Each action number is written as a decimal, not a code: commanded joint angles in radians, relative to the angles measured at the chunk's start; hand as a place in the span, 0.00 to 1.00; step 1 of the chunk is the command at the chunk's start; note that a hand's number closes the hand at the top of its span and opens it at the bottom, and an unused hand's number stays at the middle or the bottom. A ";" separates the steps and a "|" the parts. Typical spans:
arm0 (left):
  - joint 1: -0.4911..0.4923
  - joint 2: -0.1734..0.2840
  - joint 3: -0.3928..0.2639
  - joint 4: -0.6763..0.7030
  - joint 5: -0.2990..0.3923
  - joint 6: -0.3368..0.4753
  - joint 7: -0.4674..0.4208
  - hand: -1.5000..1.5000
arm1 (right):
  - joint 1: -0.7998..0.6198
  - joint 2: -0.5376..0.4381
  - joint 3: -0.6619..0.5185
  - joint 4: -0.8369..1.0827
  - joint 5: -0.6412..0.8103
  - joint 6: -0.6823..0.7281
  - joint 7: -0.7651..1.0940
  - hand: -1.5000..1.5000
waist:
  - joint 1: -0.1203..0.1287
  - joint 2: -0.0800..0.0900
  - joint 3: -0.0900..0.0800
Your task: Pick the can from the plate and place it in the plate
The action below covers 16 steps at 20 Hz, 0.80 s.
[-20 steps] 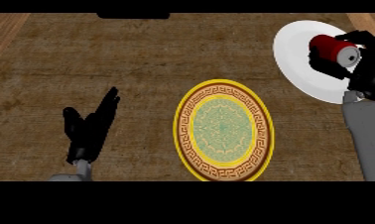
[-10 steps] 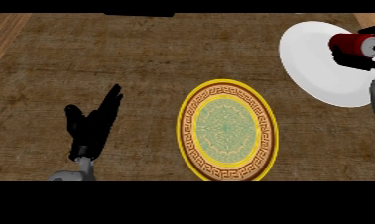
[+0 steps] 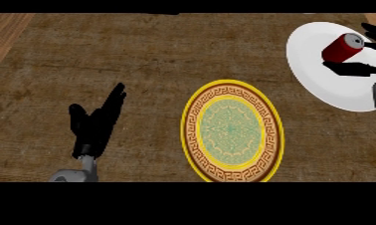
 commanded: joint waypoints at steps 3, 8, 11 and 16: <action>0.019 -0.029 -0.021 0.063 -0.018 0.012 -0.005 0.50 | -0.027 0.022 -0.120 0.024 -0.122 0.050 -0.183 0.00 | -0.015 0.003 -0.004; -0.026 -0.041 -0.013 0.049 -0.026 0.044 0.036 0.50 | -0.041 -0.018 -0.230 0.060 -0.229 0.118 -0.230 0.00 | -0.034 -0.004 -0.006; 0.048 -0.006 0.014 0.049 0.007 -0.004 -0.007 0.50 | -0.015 -0.076 -0.268 0.101 -0.263 0.196 -0.238 0.00 | -0.027 -0.005 -0.006; 0.042 0.012 0.033 0.026 0.015 -0.008 0.017 0.50 | 0.060 -0.153 -0.282 0.134 -0.294 0.463 -0.292 0.00 | -0.040 -0.010 -0.006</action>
